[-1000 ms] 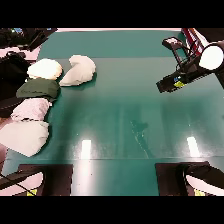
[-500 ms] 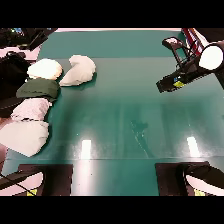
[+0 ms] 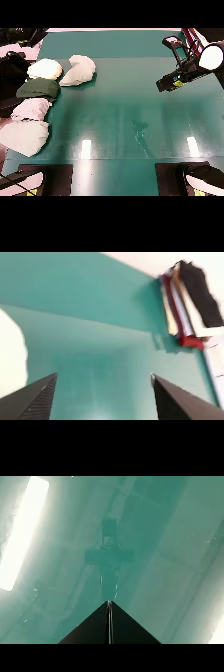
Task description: Fold the shirts.
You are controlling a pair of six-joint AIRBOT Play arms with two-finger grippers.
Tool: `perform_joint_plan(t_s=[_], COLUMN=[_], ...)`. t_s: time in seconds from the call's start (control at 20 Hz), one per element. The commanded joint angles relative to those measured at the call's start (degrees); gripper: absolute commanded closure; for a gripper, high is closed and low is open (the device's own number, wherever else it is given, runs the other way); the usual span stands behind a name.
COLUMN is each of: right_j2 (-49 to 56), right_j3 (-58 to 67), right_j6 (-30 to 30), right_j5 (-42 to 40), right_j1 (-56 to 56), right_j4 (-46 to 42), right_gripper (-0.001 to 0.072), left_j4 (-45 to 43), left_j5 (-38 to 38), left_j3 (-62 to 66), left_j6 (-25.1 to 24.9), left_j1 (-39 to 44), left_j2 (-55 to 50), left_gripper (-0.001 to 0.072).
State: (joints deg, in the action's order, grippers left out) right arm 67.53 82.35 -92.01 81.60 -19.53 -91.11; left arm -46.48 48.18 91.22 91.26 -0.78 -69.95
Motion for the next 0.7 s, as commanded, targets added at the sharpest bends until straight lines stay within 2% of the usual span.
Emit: perform_joint_plan(t_s=[0.0,0.15,0.35,0.4,0.45,0.5,0.6,0.65], right_j2=[-0.02,0.04,0.00,0.00,-0.02,-0.04,-0.74,-1.25], right_j3=[-0.02,-0.02,-0.02,0.00,0.00,0.00,0.00,0.00], right_j6=[-0.04,-0.04,-0.04,-0.07,-0.07,-0.07,-0.07,-0.07], right_j5=[1.44,1.46,1.73,1.07,0.13,-0.57,-0.59,-0.74], right_j1=[-0.04,-0.04,-0.04,-0.02,-0.04,-0.04,-0.04,-0.04], right_j4=[0.09,1.51,1.05,1.07,1.07,1.20,1.53,1.60], right_gripper=[0.0691,0.0691,0.0690,0.0690,0.0690,0.0690,0.0690,0.0690], left_j4=[1.73,3.54,7.67,7.30,5.97,3.17,-5.57,-9.25], left_j5=[-2.82,-0.61,-0.42,-0.61,-0.76,-1.66,-4.31,-4.35], left_j3=[0.04,0.04,0.11,0.68,1.57,2.73,5.84,8.00], left_j6=[0.24,0.07,-5.60,-12.50,-18.64,-19.34,-18.40,-16.76], left_j1=[-0.02,-0.02,2.16,3.91,6.05,8.48,12.02,12.90], left_j2=[0.07,-0.11,-0.52,-0.90,-1.64,-2.62,-4.98,-6.82], left_gripper=[-0.0004,-0.0004,0.0010,0.0319,0.0421,0.0421,0.0325,0.0325])
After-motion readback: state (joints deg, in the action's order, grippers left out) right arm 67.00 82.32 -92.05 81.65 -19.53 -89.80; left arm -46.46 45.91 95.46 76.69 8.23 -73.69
